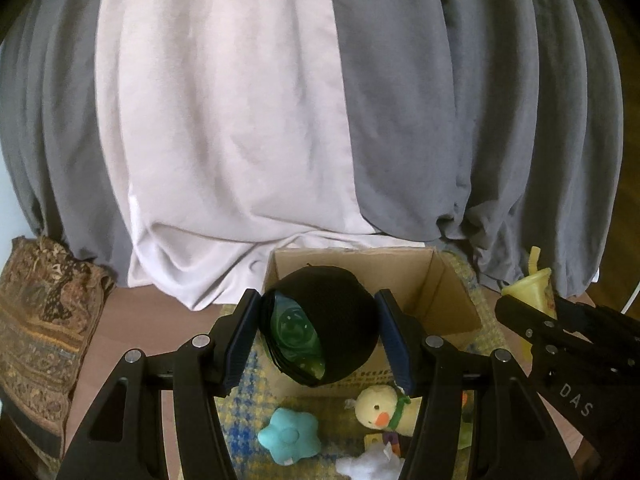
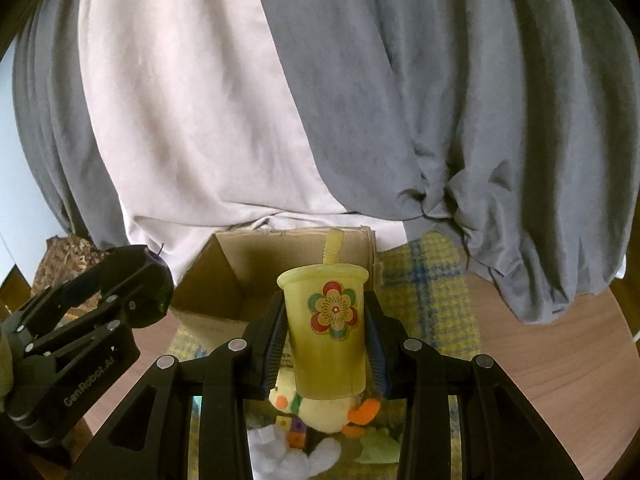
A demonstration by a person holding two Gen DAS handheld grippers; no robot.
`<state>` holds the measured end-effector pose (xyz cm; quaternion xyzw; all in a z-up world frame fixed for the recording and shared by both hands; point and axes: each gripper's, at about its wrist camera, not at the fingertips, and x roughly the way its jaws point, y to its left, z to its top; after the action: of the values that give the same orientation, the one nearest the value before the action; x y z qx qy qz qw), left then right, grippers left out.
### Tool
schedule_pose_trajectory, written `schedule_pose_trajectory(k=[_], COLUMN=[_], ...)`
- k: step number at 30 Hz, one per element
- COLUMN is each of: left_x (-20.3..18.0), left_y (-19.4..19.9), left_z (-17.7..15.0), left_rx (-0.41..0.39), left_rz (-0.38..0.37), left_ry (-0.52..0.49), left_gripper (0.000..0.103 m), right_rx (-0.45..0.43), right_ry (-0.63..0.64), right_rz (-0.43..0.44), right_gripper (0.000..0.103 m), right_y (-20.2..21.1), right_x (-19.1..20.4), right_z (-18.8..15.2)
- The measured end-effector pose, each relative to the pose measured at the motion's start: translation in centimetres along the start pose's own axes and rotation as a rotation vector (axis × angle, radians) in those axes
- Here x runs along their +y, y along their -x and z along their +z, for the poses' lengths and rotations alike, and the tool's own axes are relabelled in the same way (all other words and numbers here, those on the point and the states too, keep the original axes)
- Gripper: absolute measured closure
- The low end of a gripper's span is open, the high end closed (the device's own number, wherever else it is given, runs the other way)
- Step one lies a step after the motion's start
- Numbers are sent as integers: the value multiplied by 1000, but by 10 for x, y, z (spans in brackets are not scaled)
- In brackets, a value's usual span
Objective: Organize objects
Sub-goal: 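Lift the yellow cup with the right tool while the left tool carries the black toy to the box, then open the right tool over the box while the left tool releases the black toy inside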
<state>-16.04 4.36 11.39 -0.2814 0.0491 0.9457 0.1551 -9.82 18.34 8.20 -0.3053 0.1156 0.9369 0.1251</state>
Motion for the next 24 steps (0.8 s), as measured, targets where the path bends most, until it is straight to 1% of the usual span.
schedule_pose_trajectory(k=[6, 9, 15, 21, 24], left_x=[1, 3, 8, 14, 14], left_y=[-25, -40, -66, -85, -90], left_z=[14, 20, 23, 23, 22], left_rx=[49, 80, 137, 172, 189], left_rz=[-27, -32, -48, -56, -63], left_ry=[16, 28, 45, 73, 66], left_gripper=[45, 45, 45, 45, 45], right_rx=[21, 49, 100, 117, 120], right_ry=[1, 9, 3, 5, 10], right_rz=[-10, -12, -10, -16, -14], right_gripper=[66, 66, 66, 66, 66], right_y=[-18, -31, -57, -70, -73], right_x=[0, 2, 0, -1, -1], right_z=[15, 22, 31, 38, 40])
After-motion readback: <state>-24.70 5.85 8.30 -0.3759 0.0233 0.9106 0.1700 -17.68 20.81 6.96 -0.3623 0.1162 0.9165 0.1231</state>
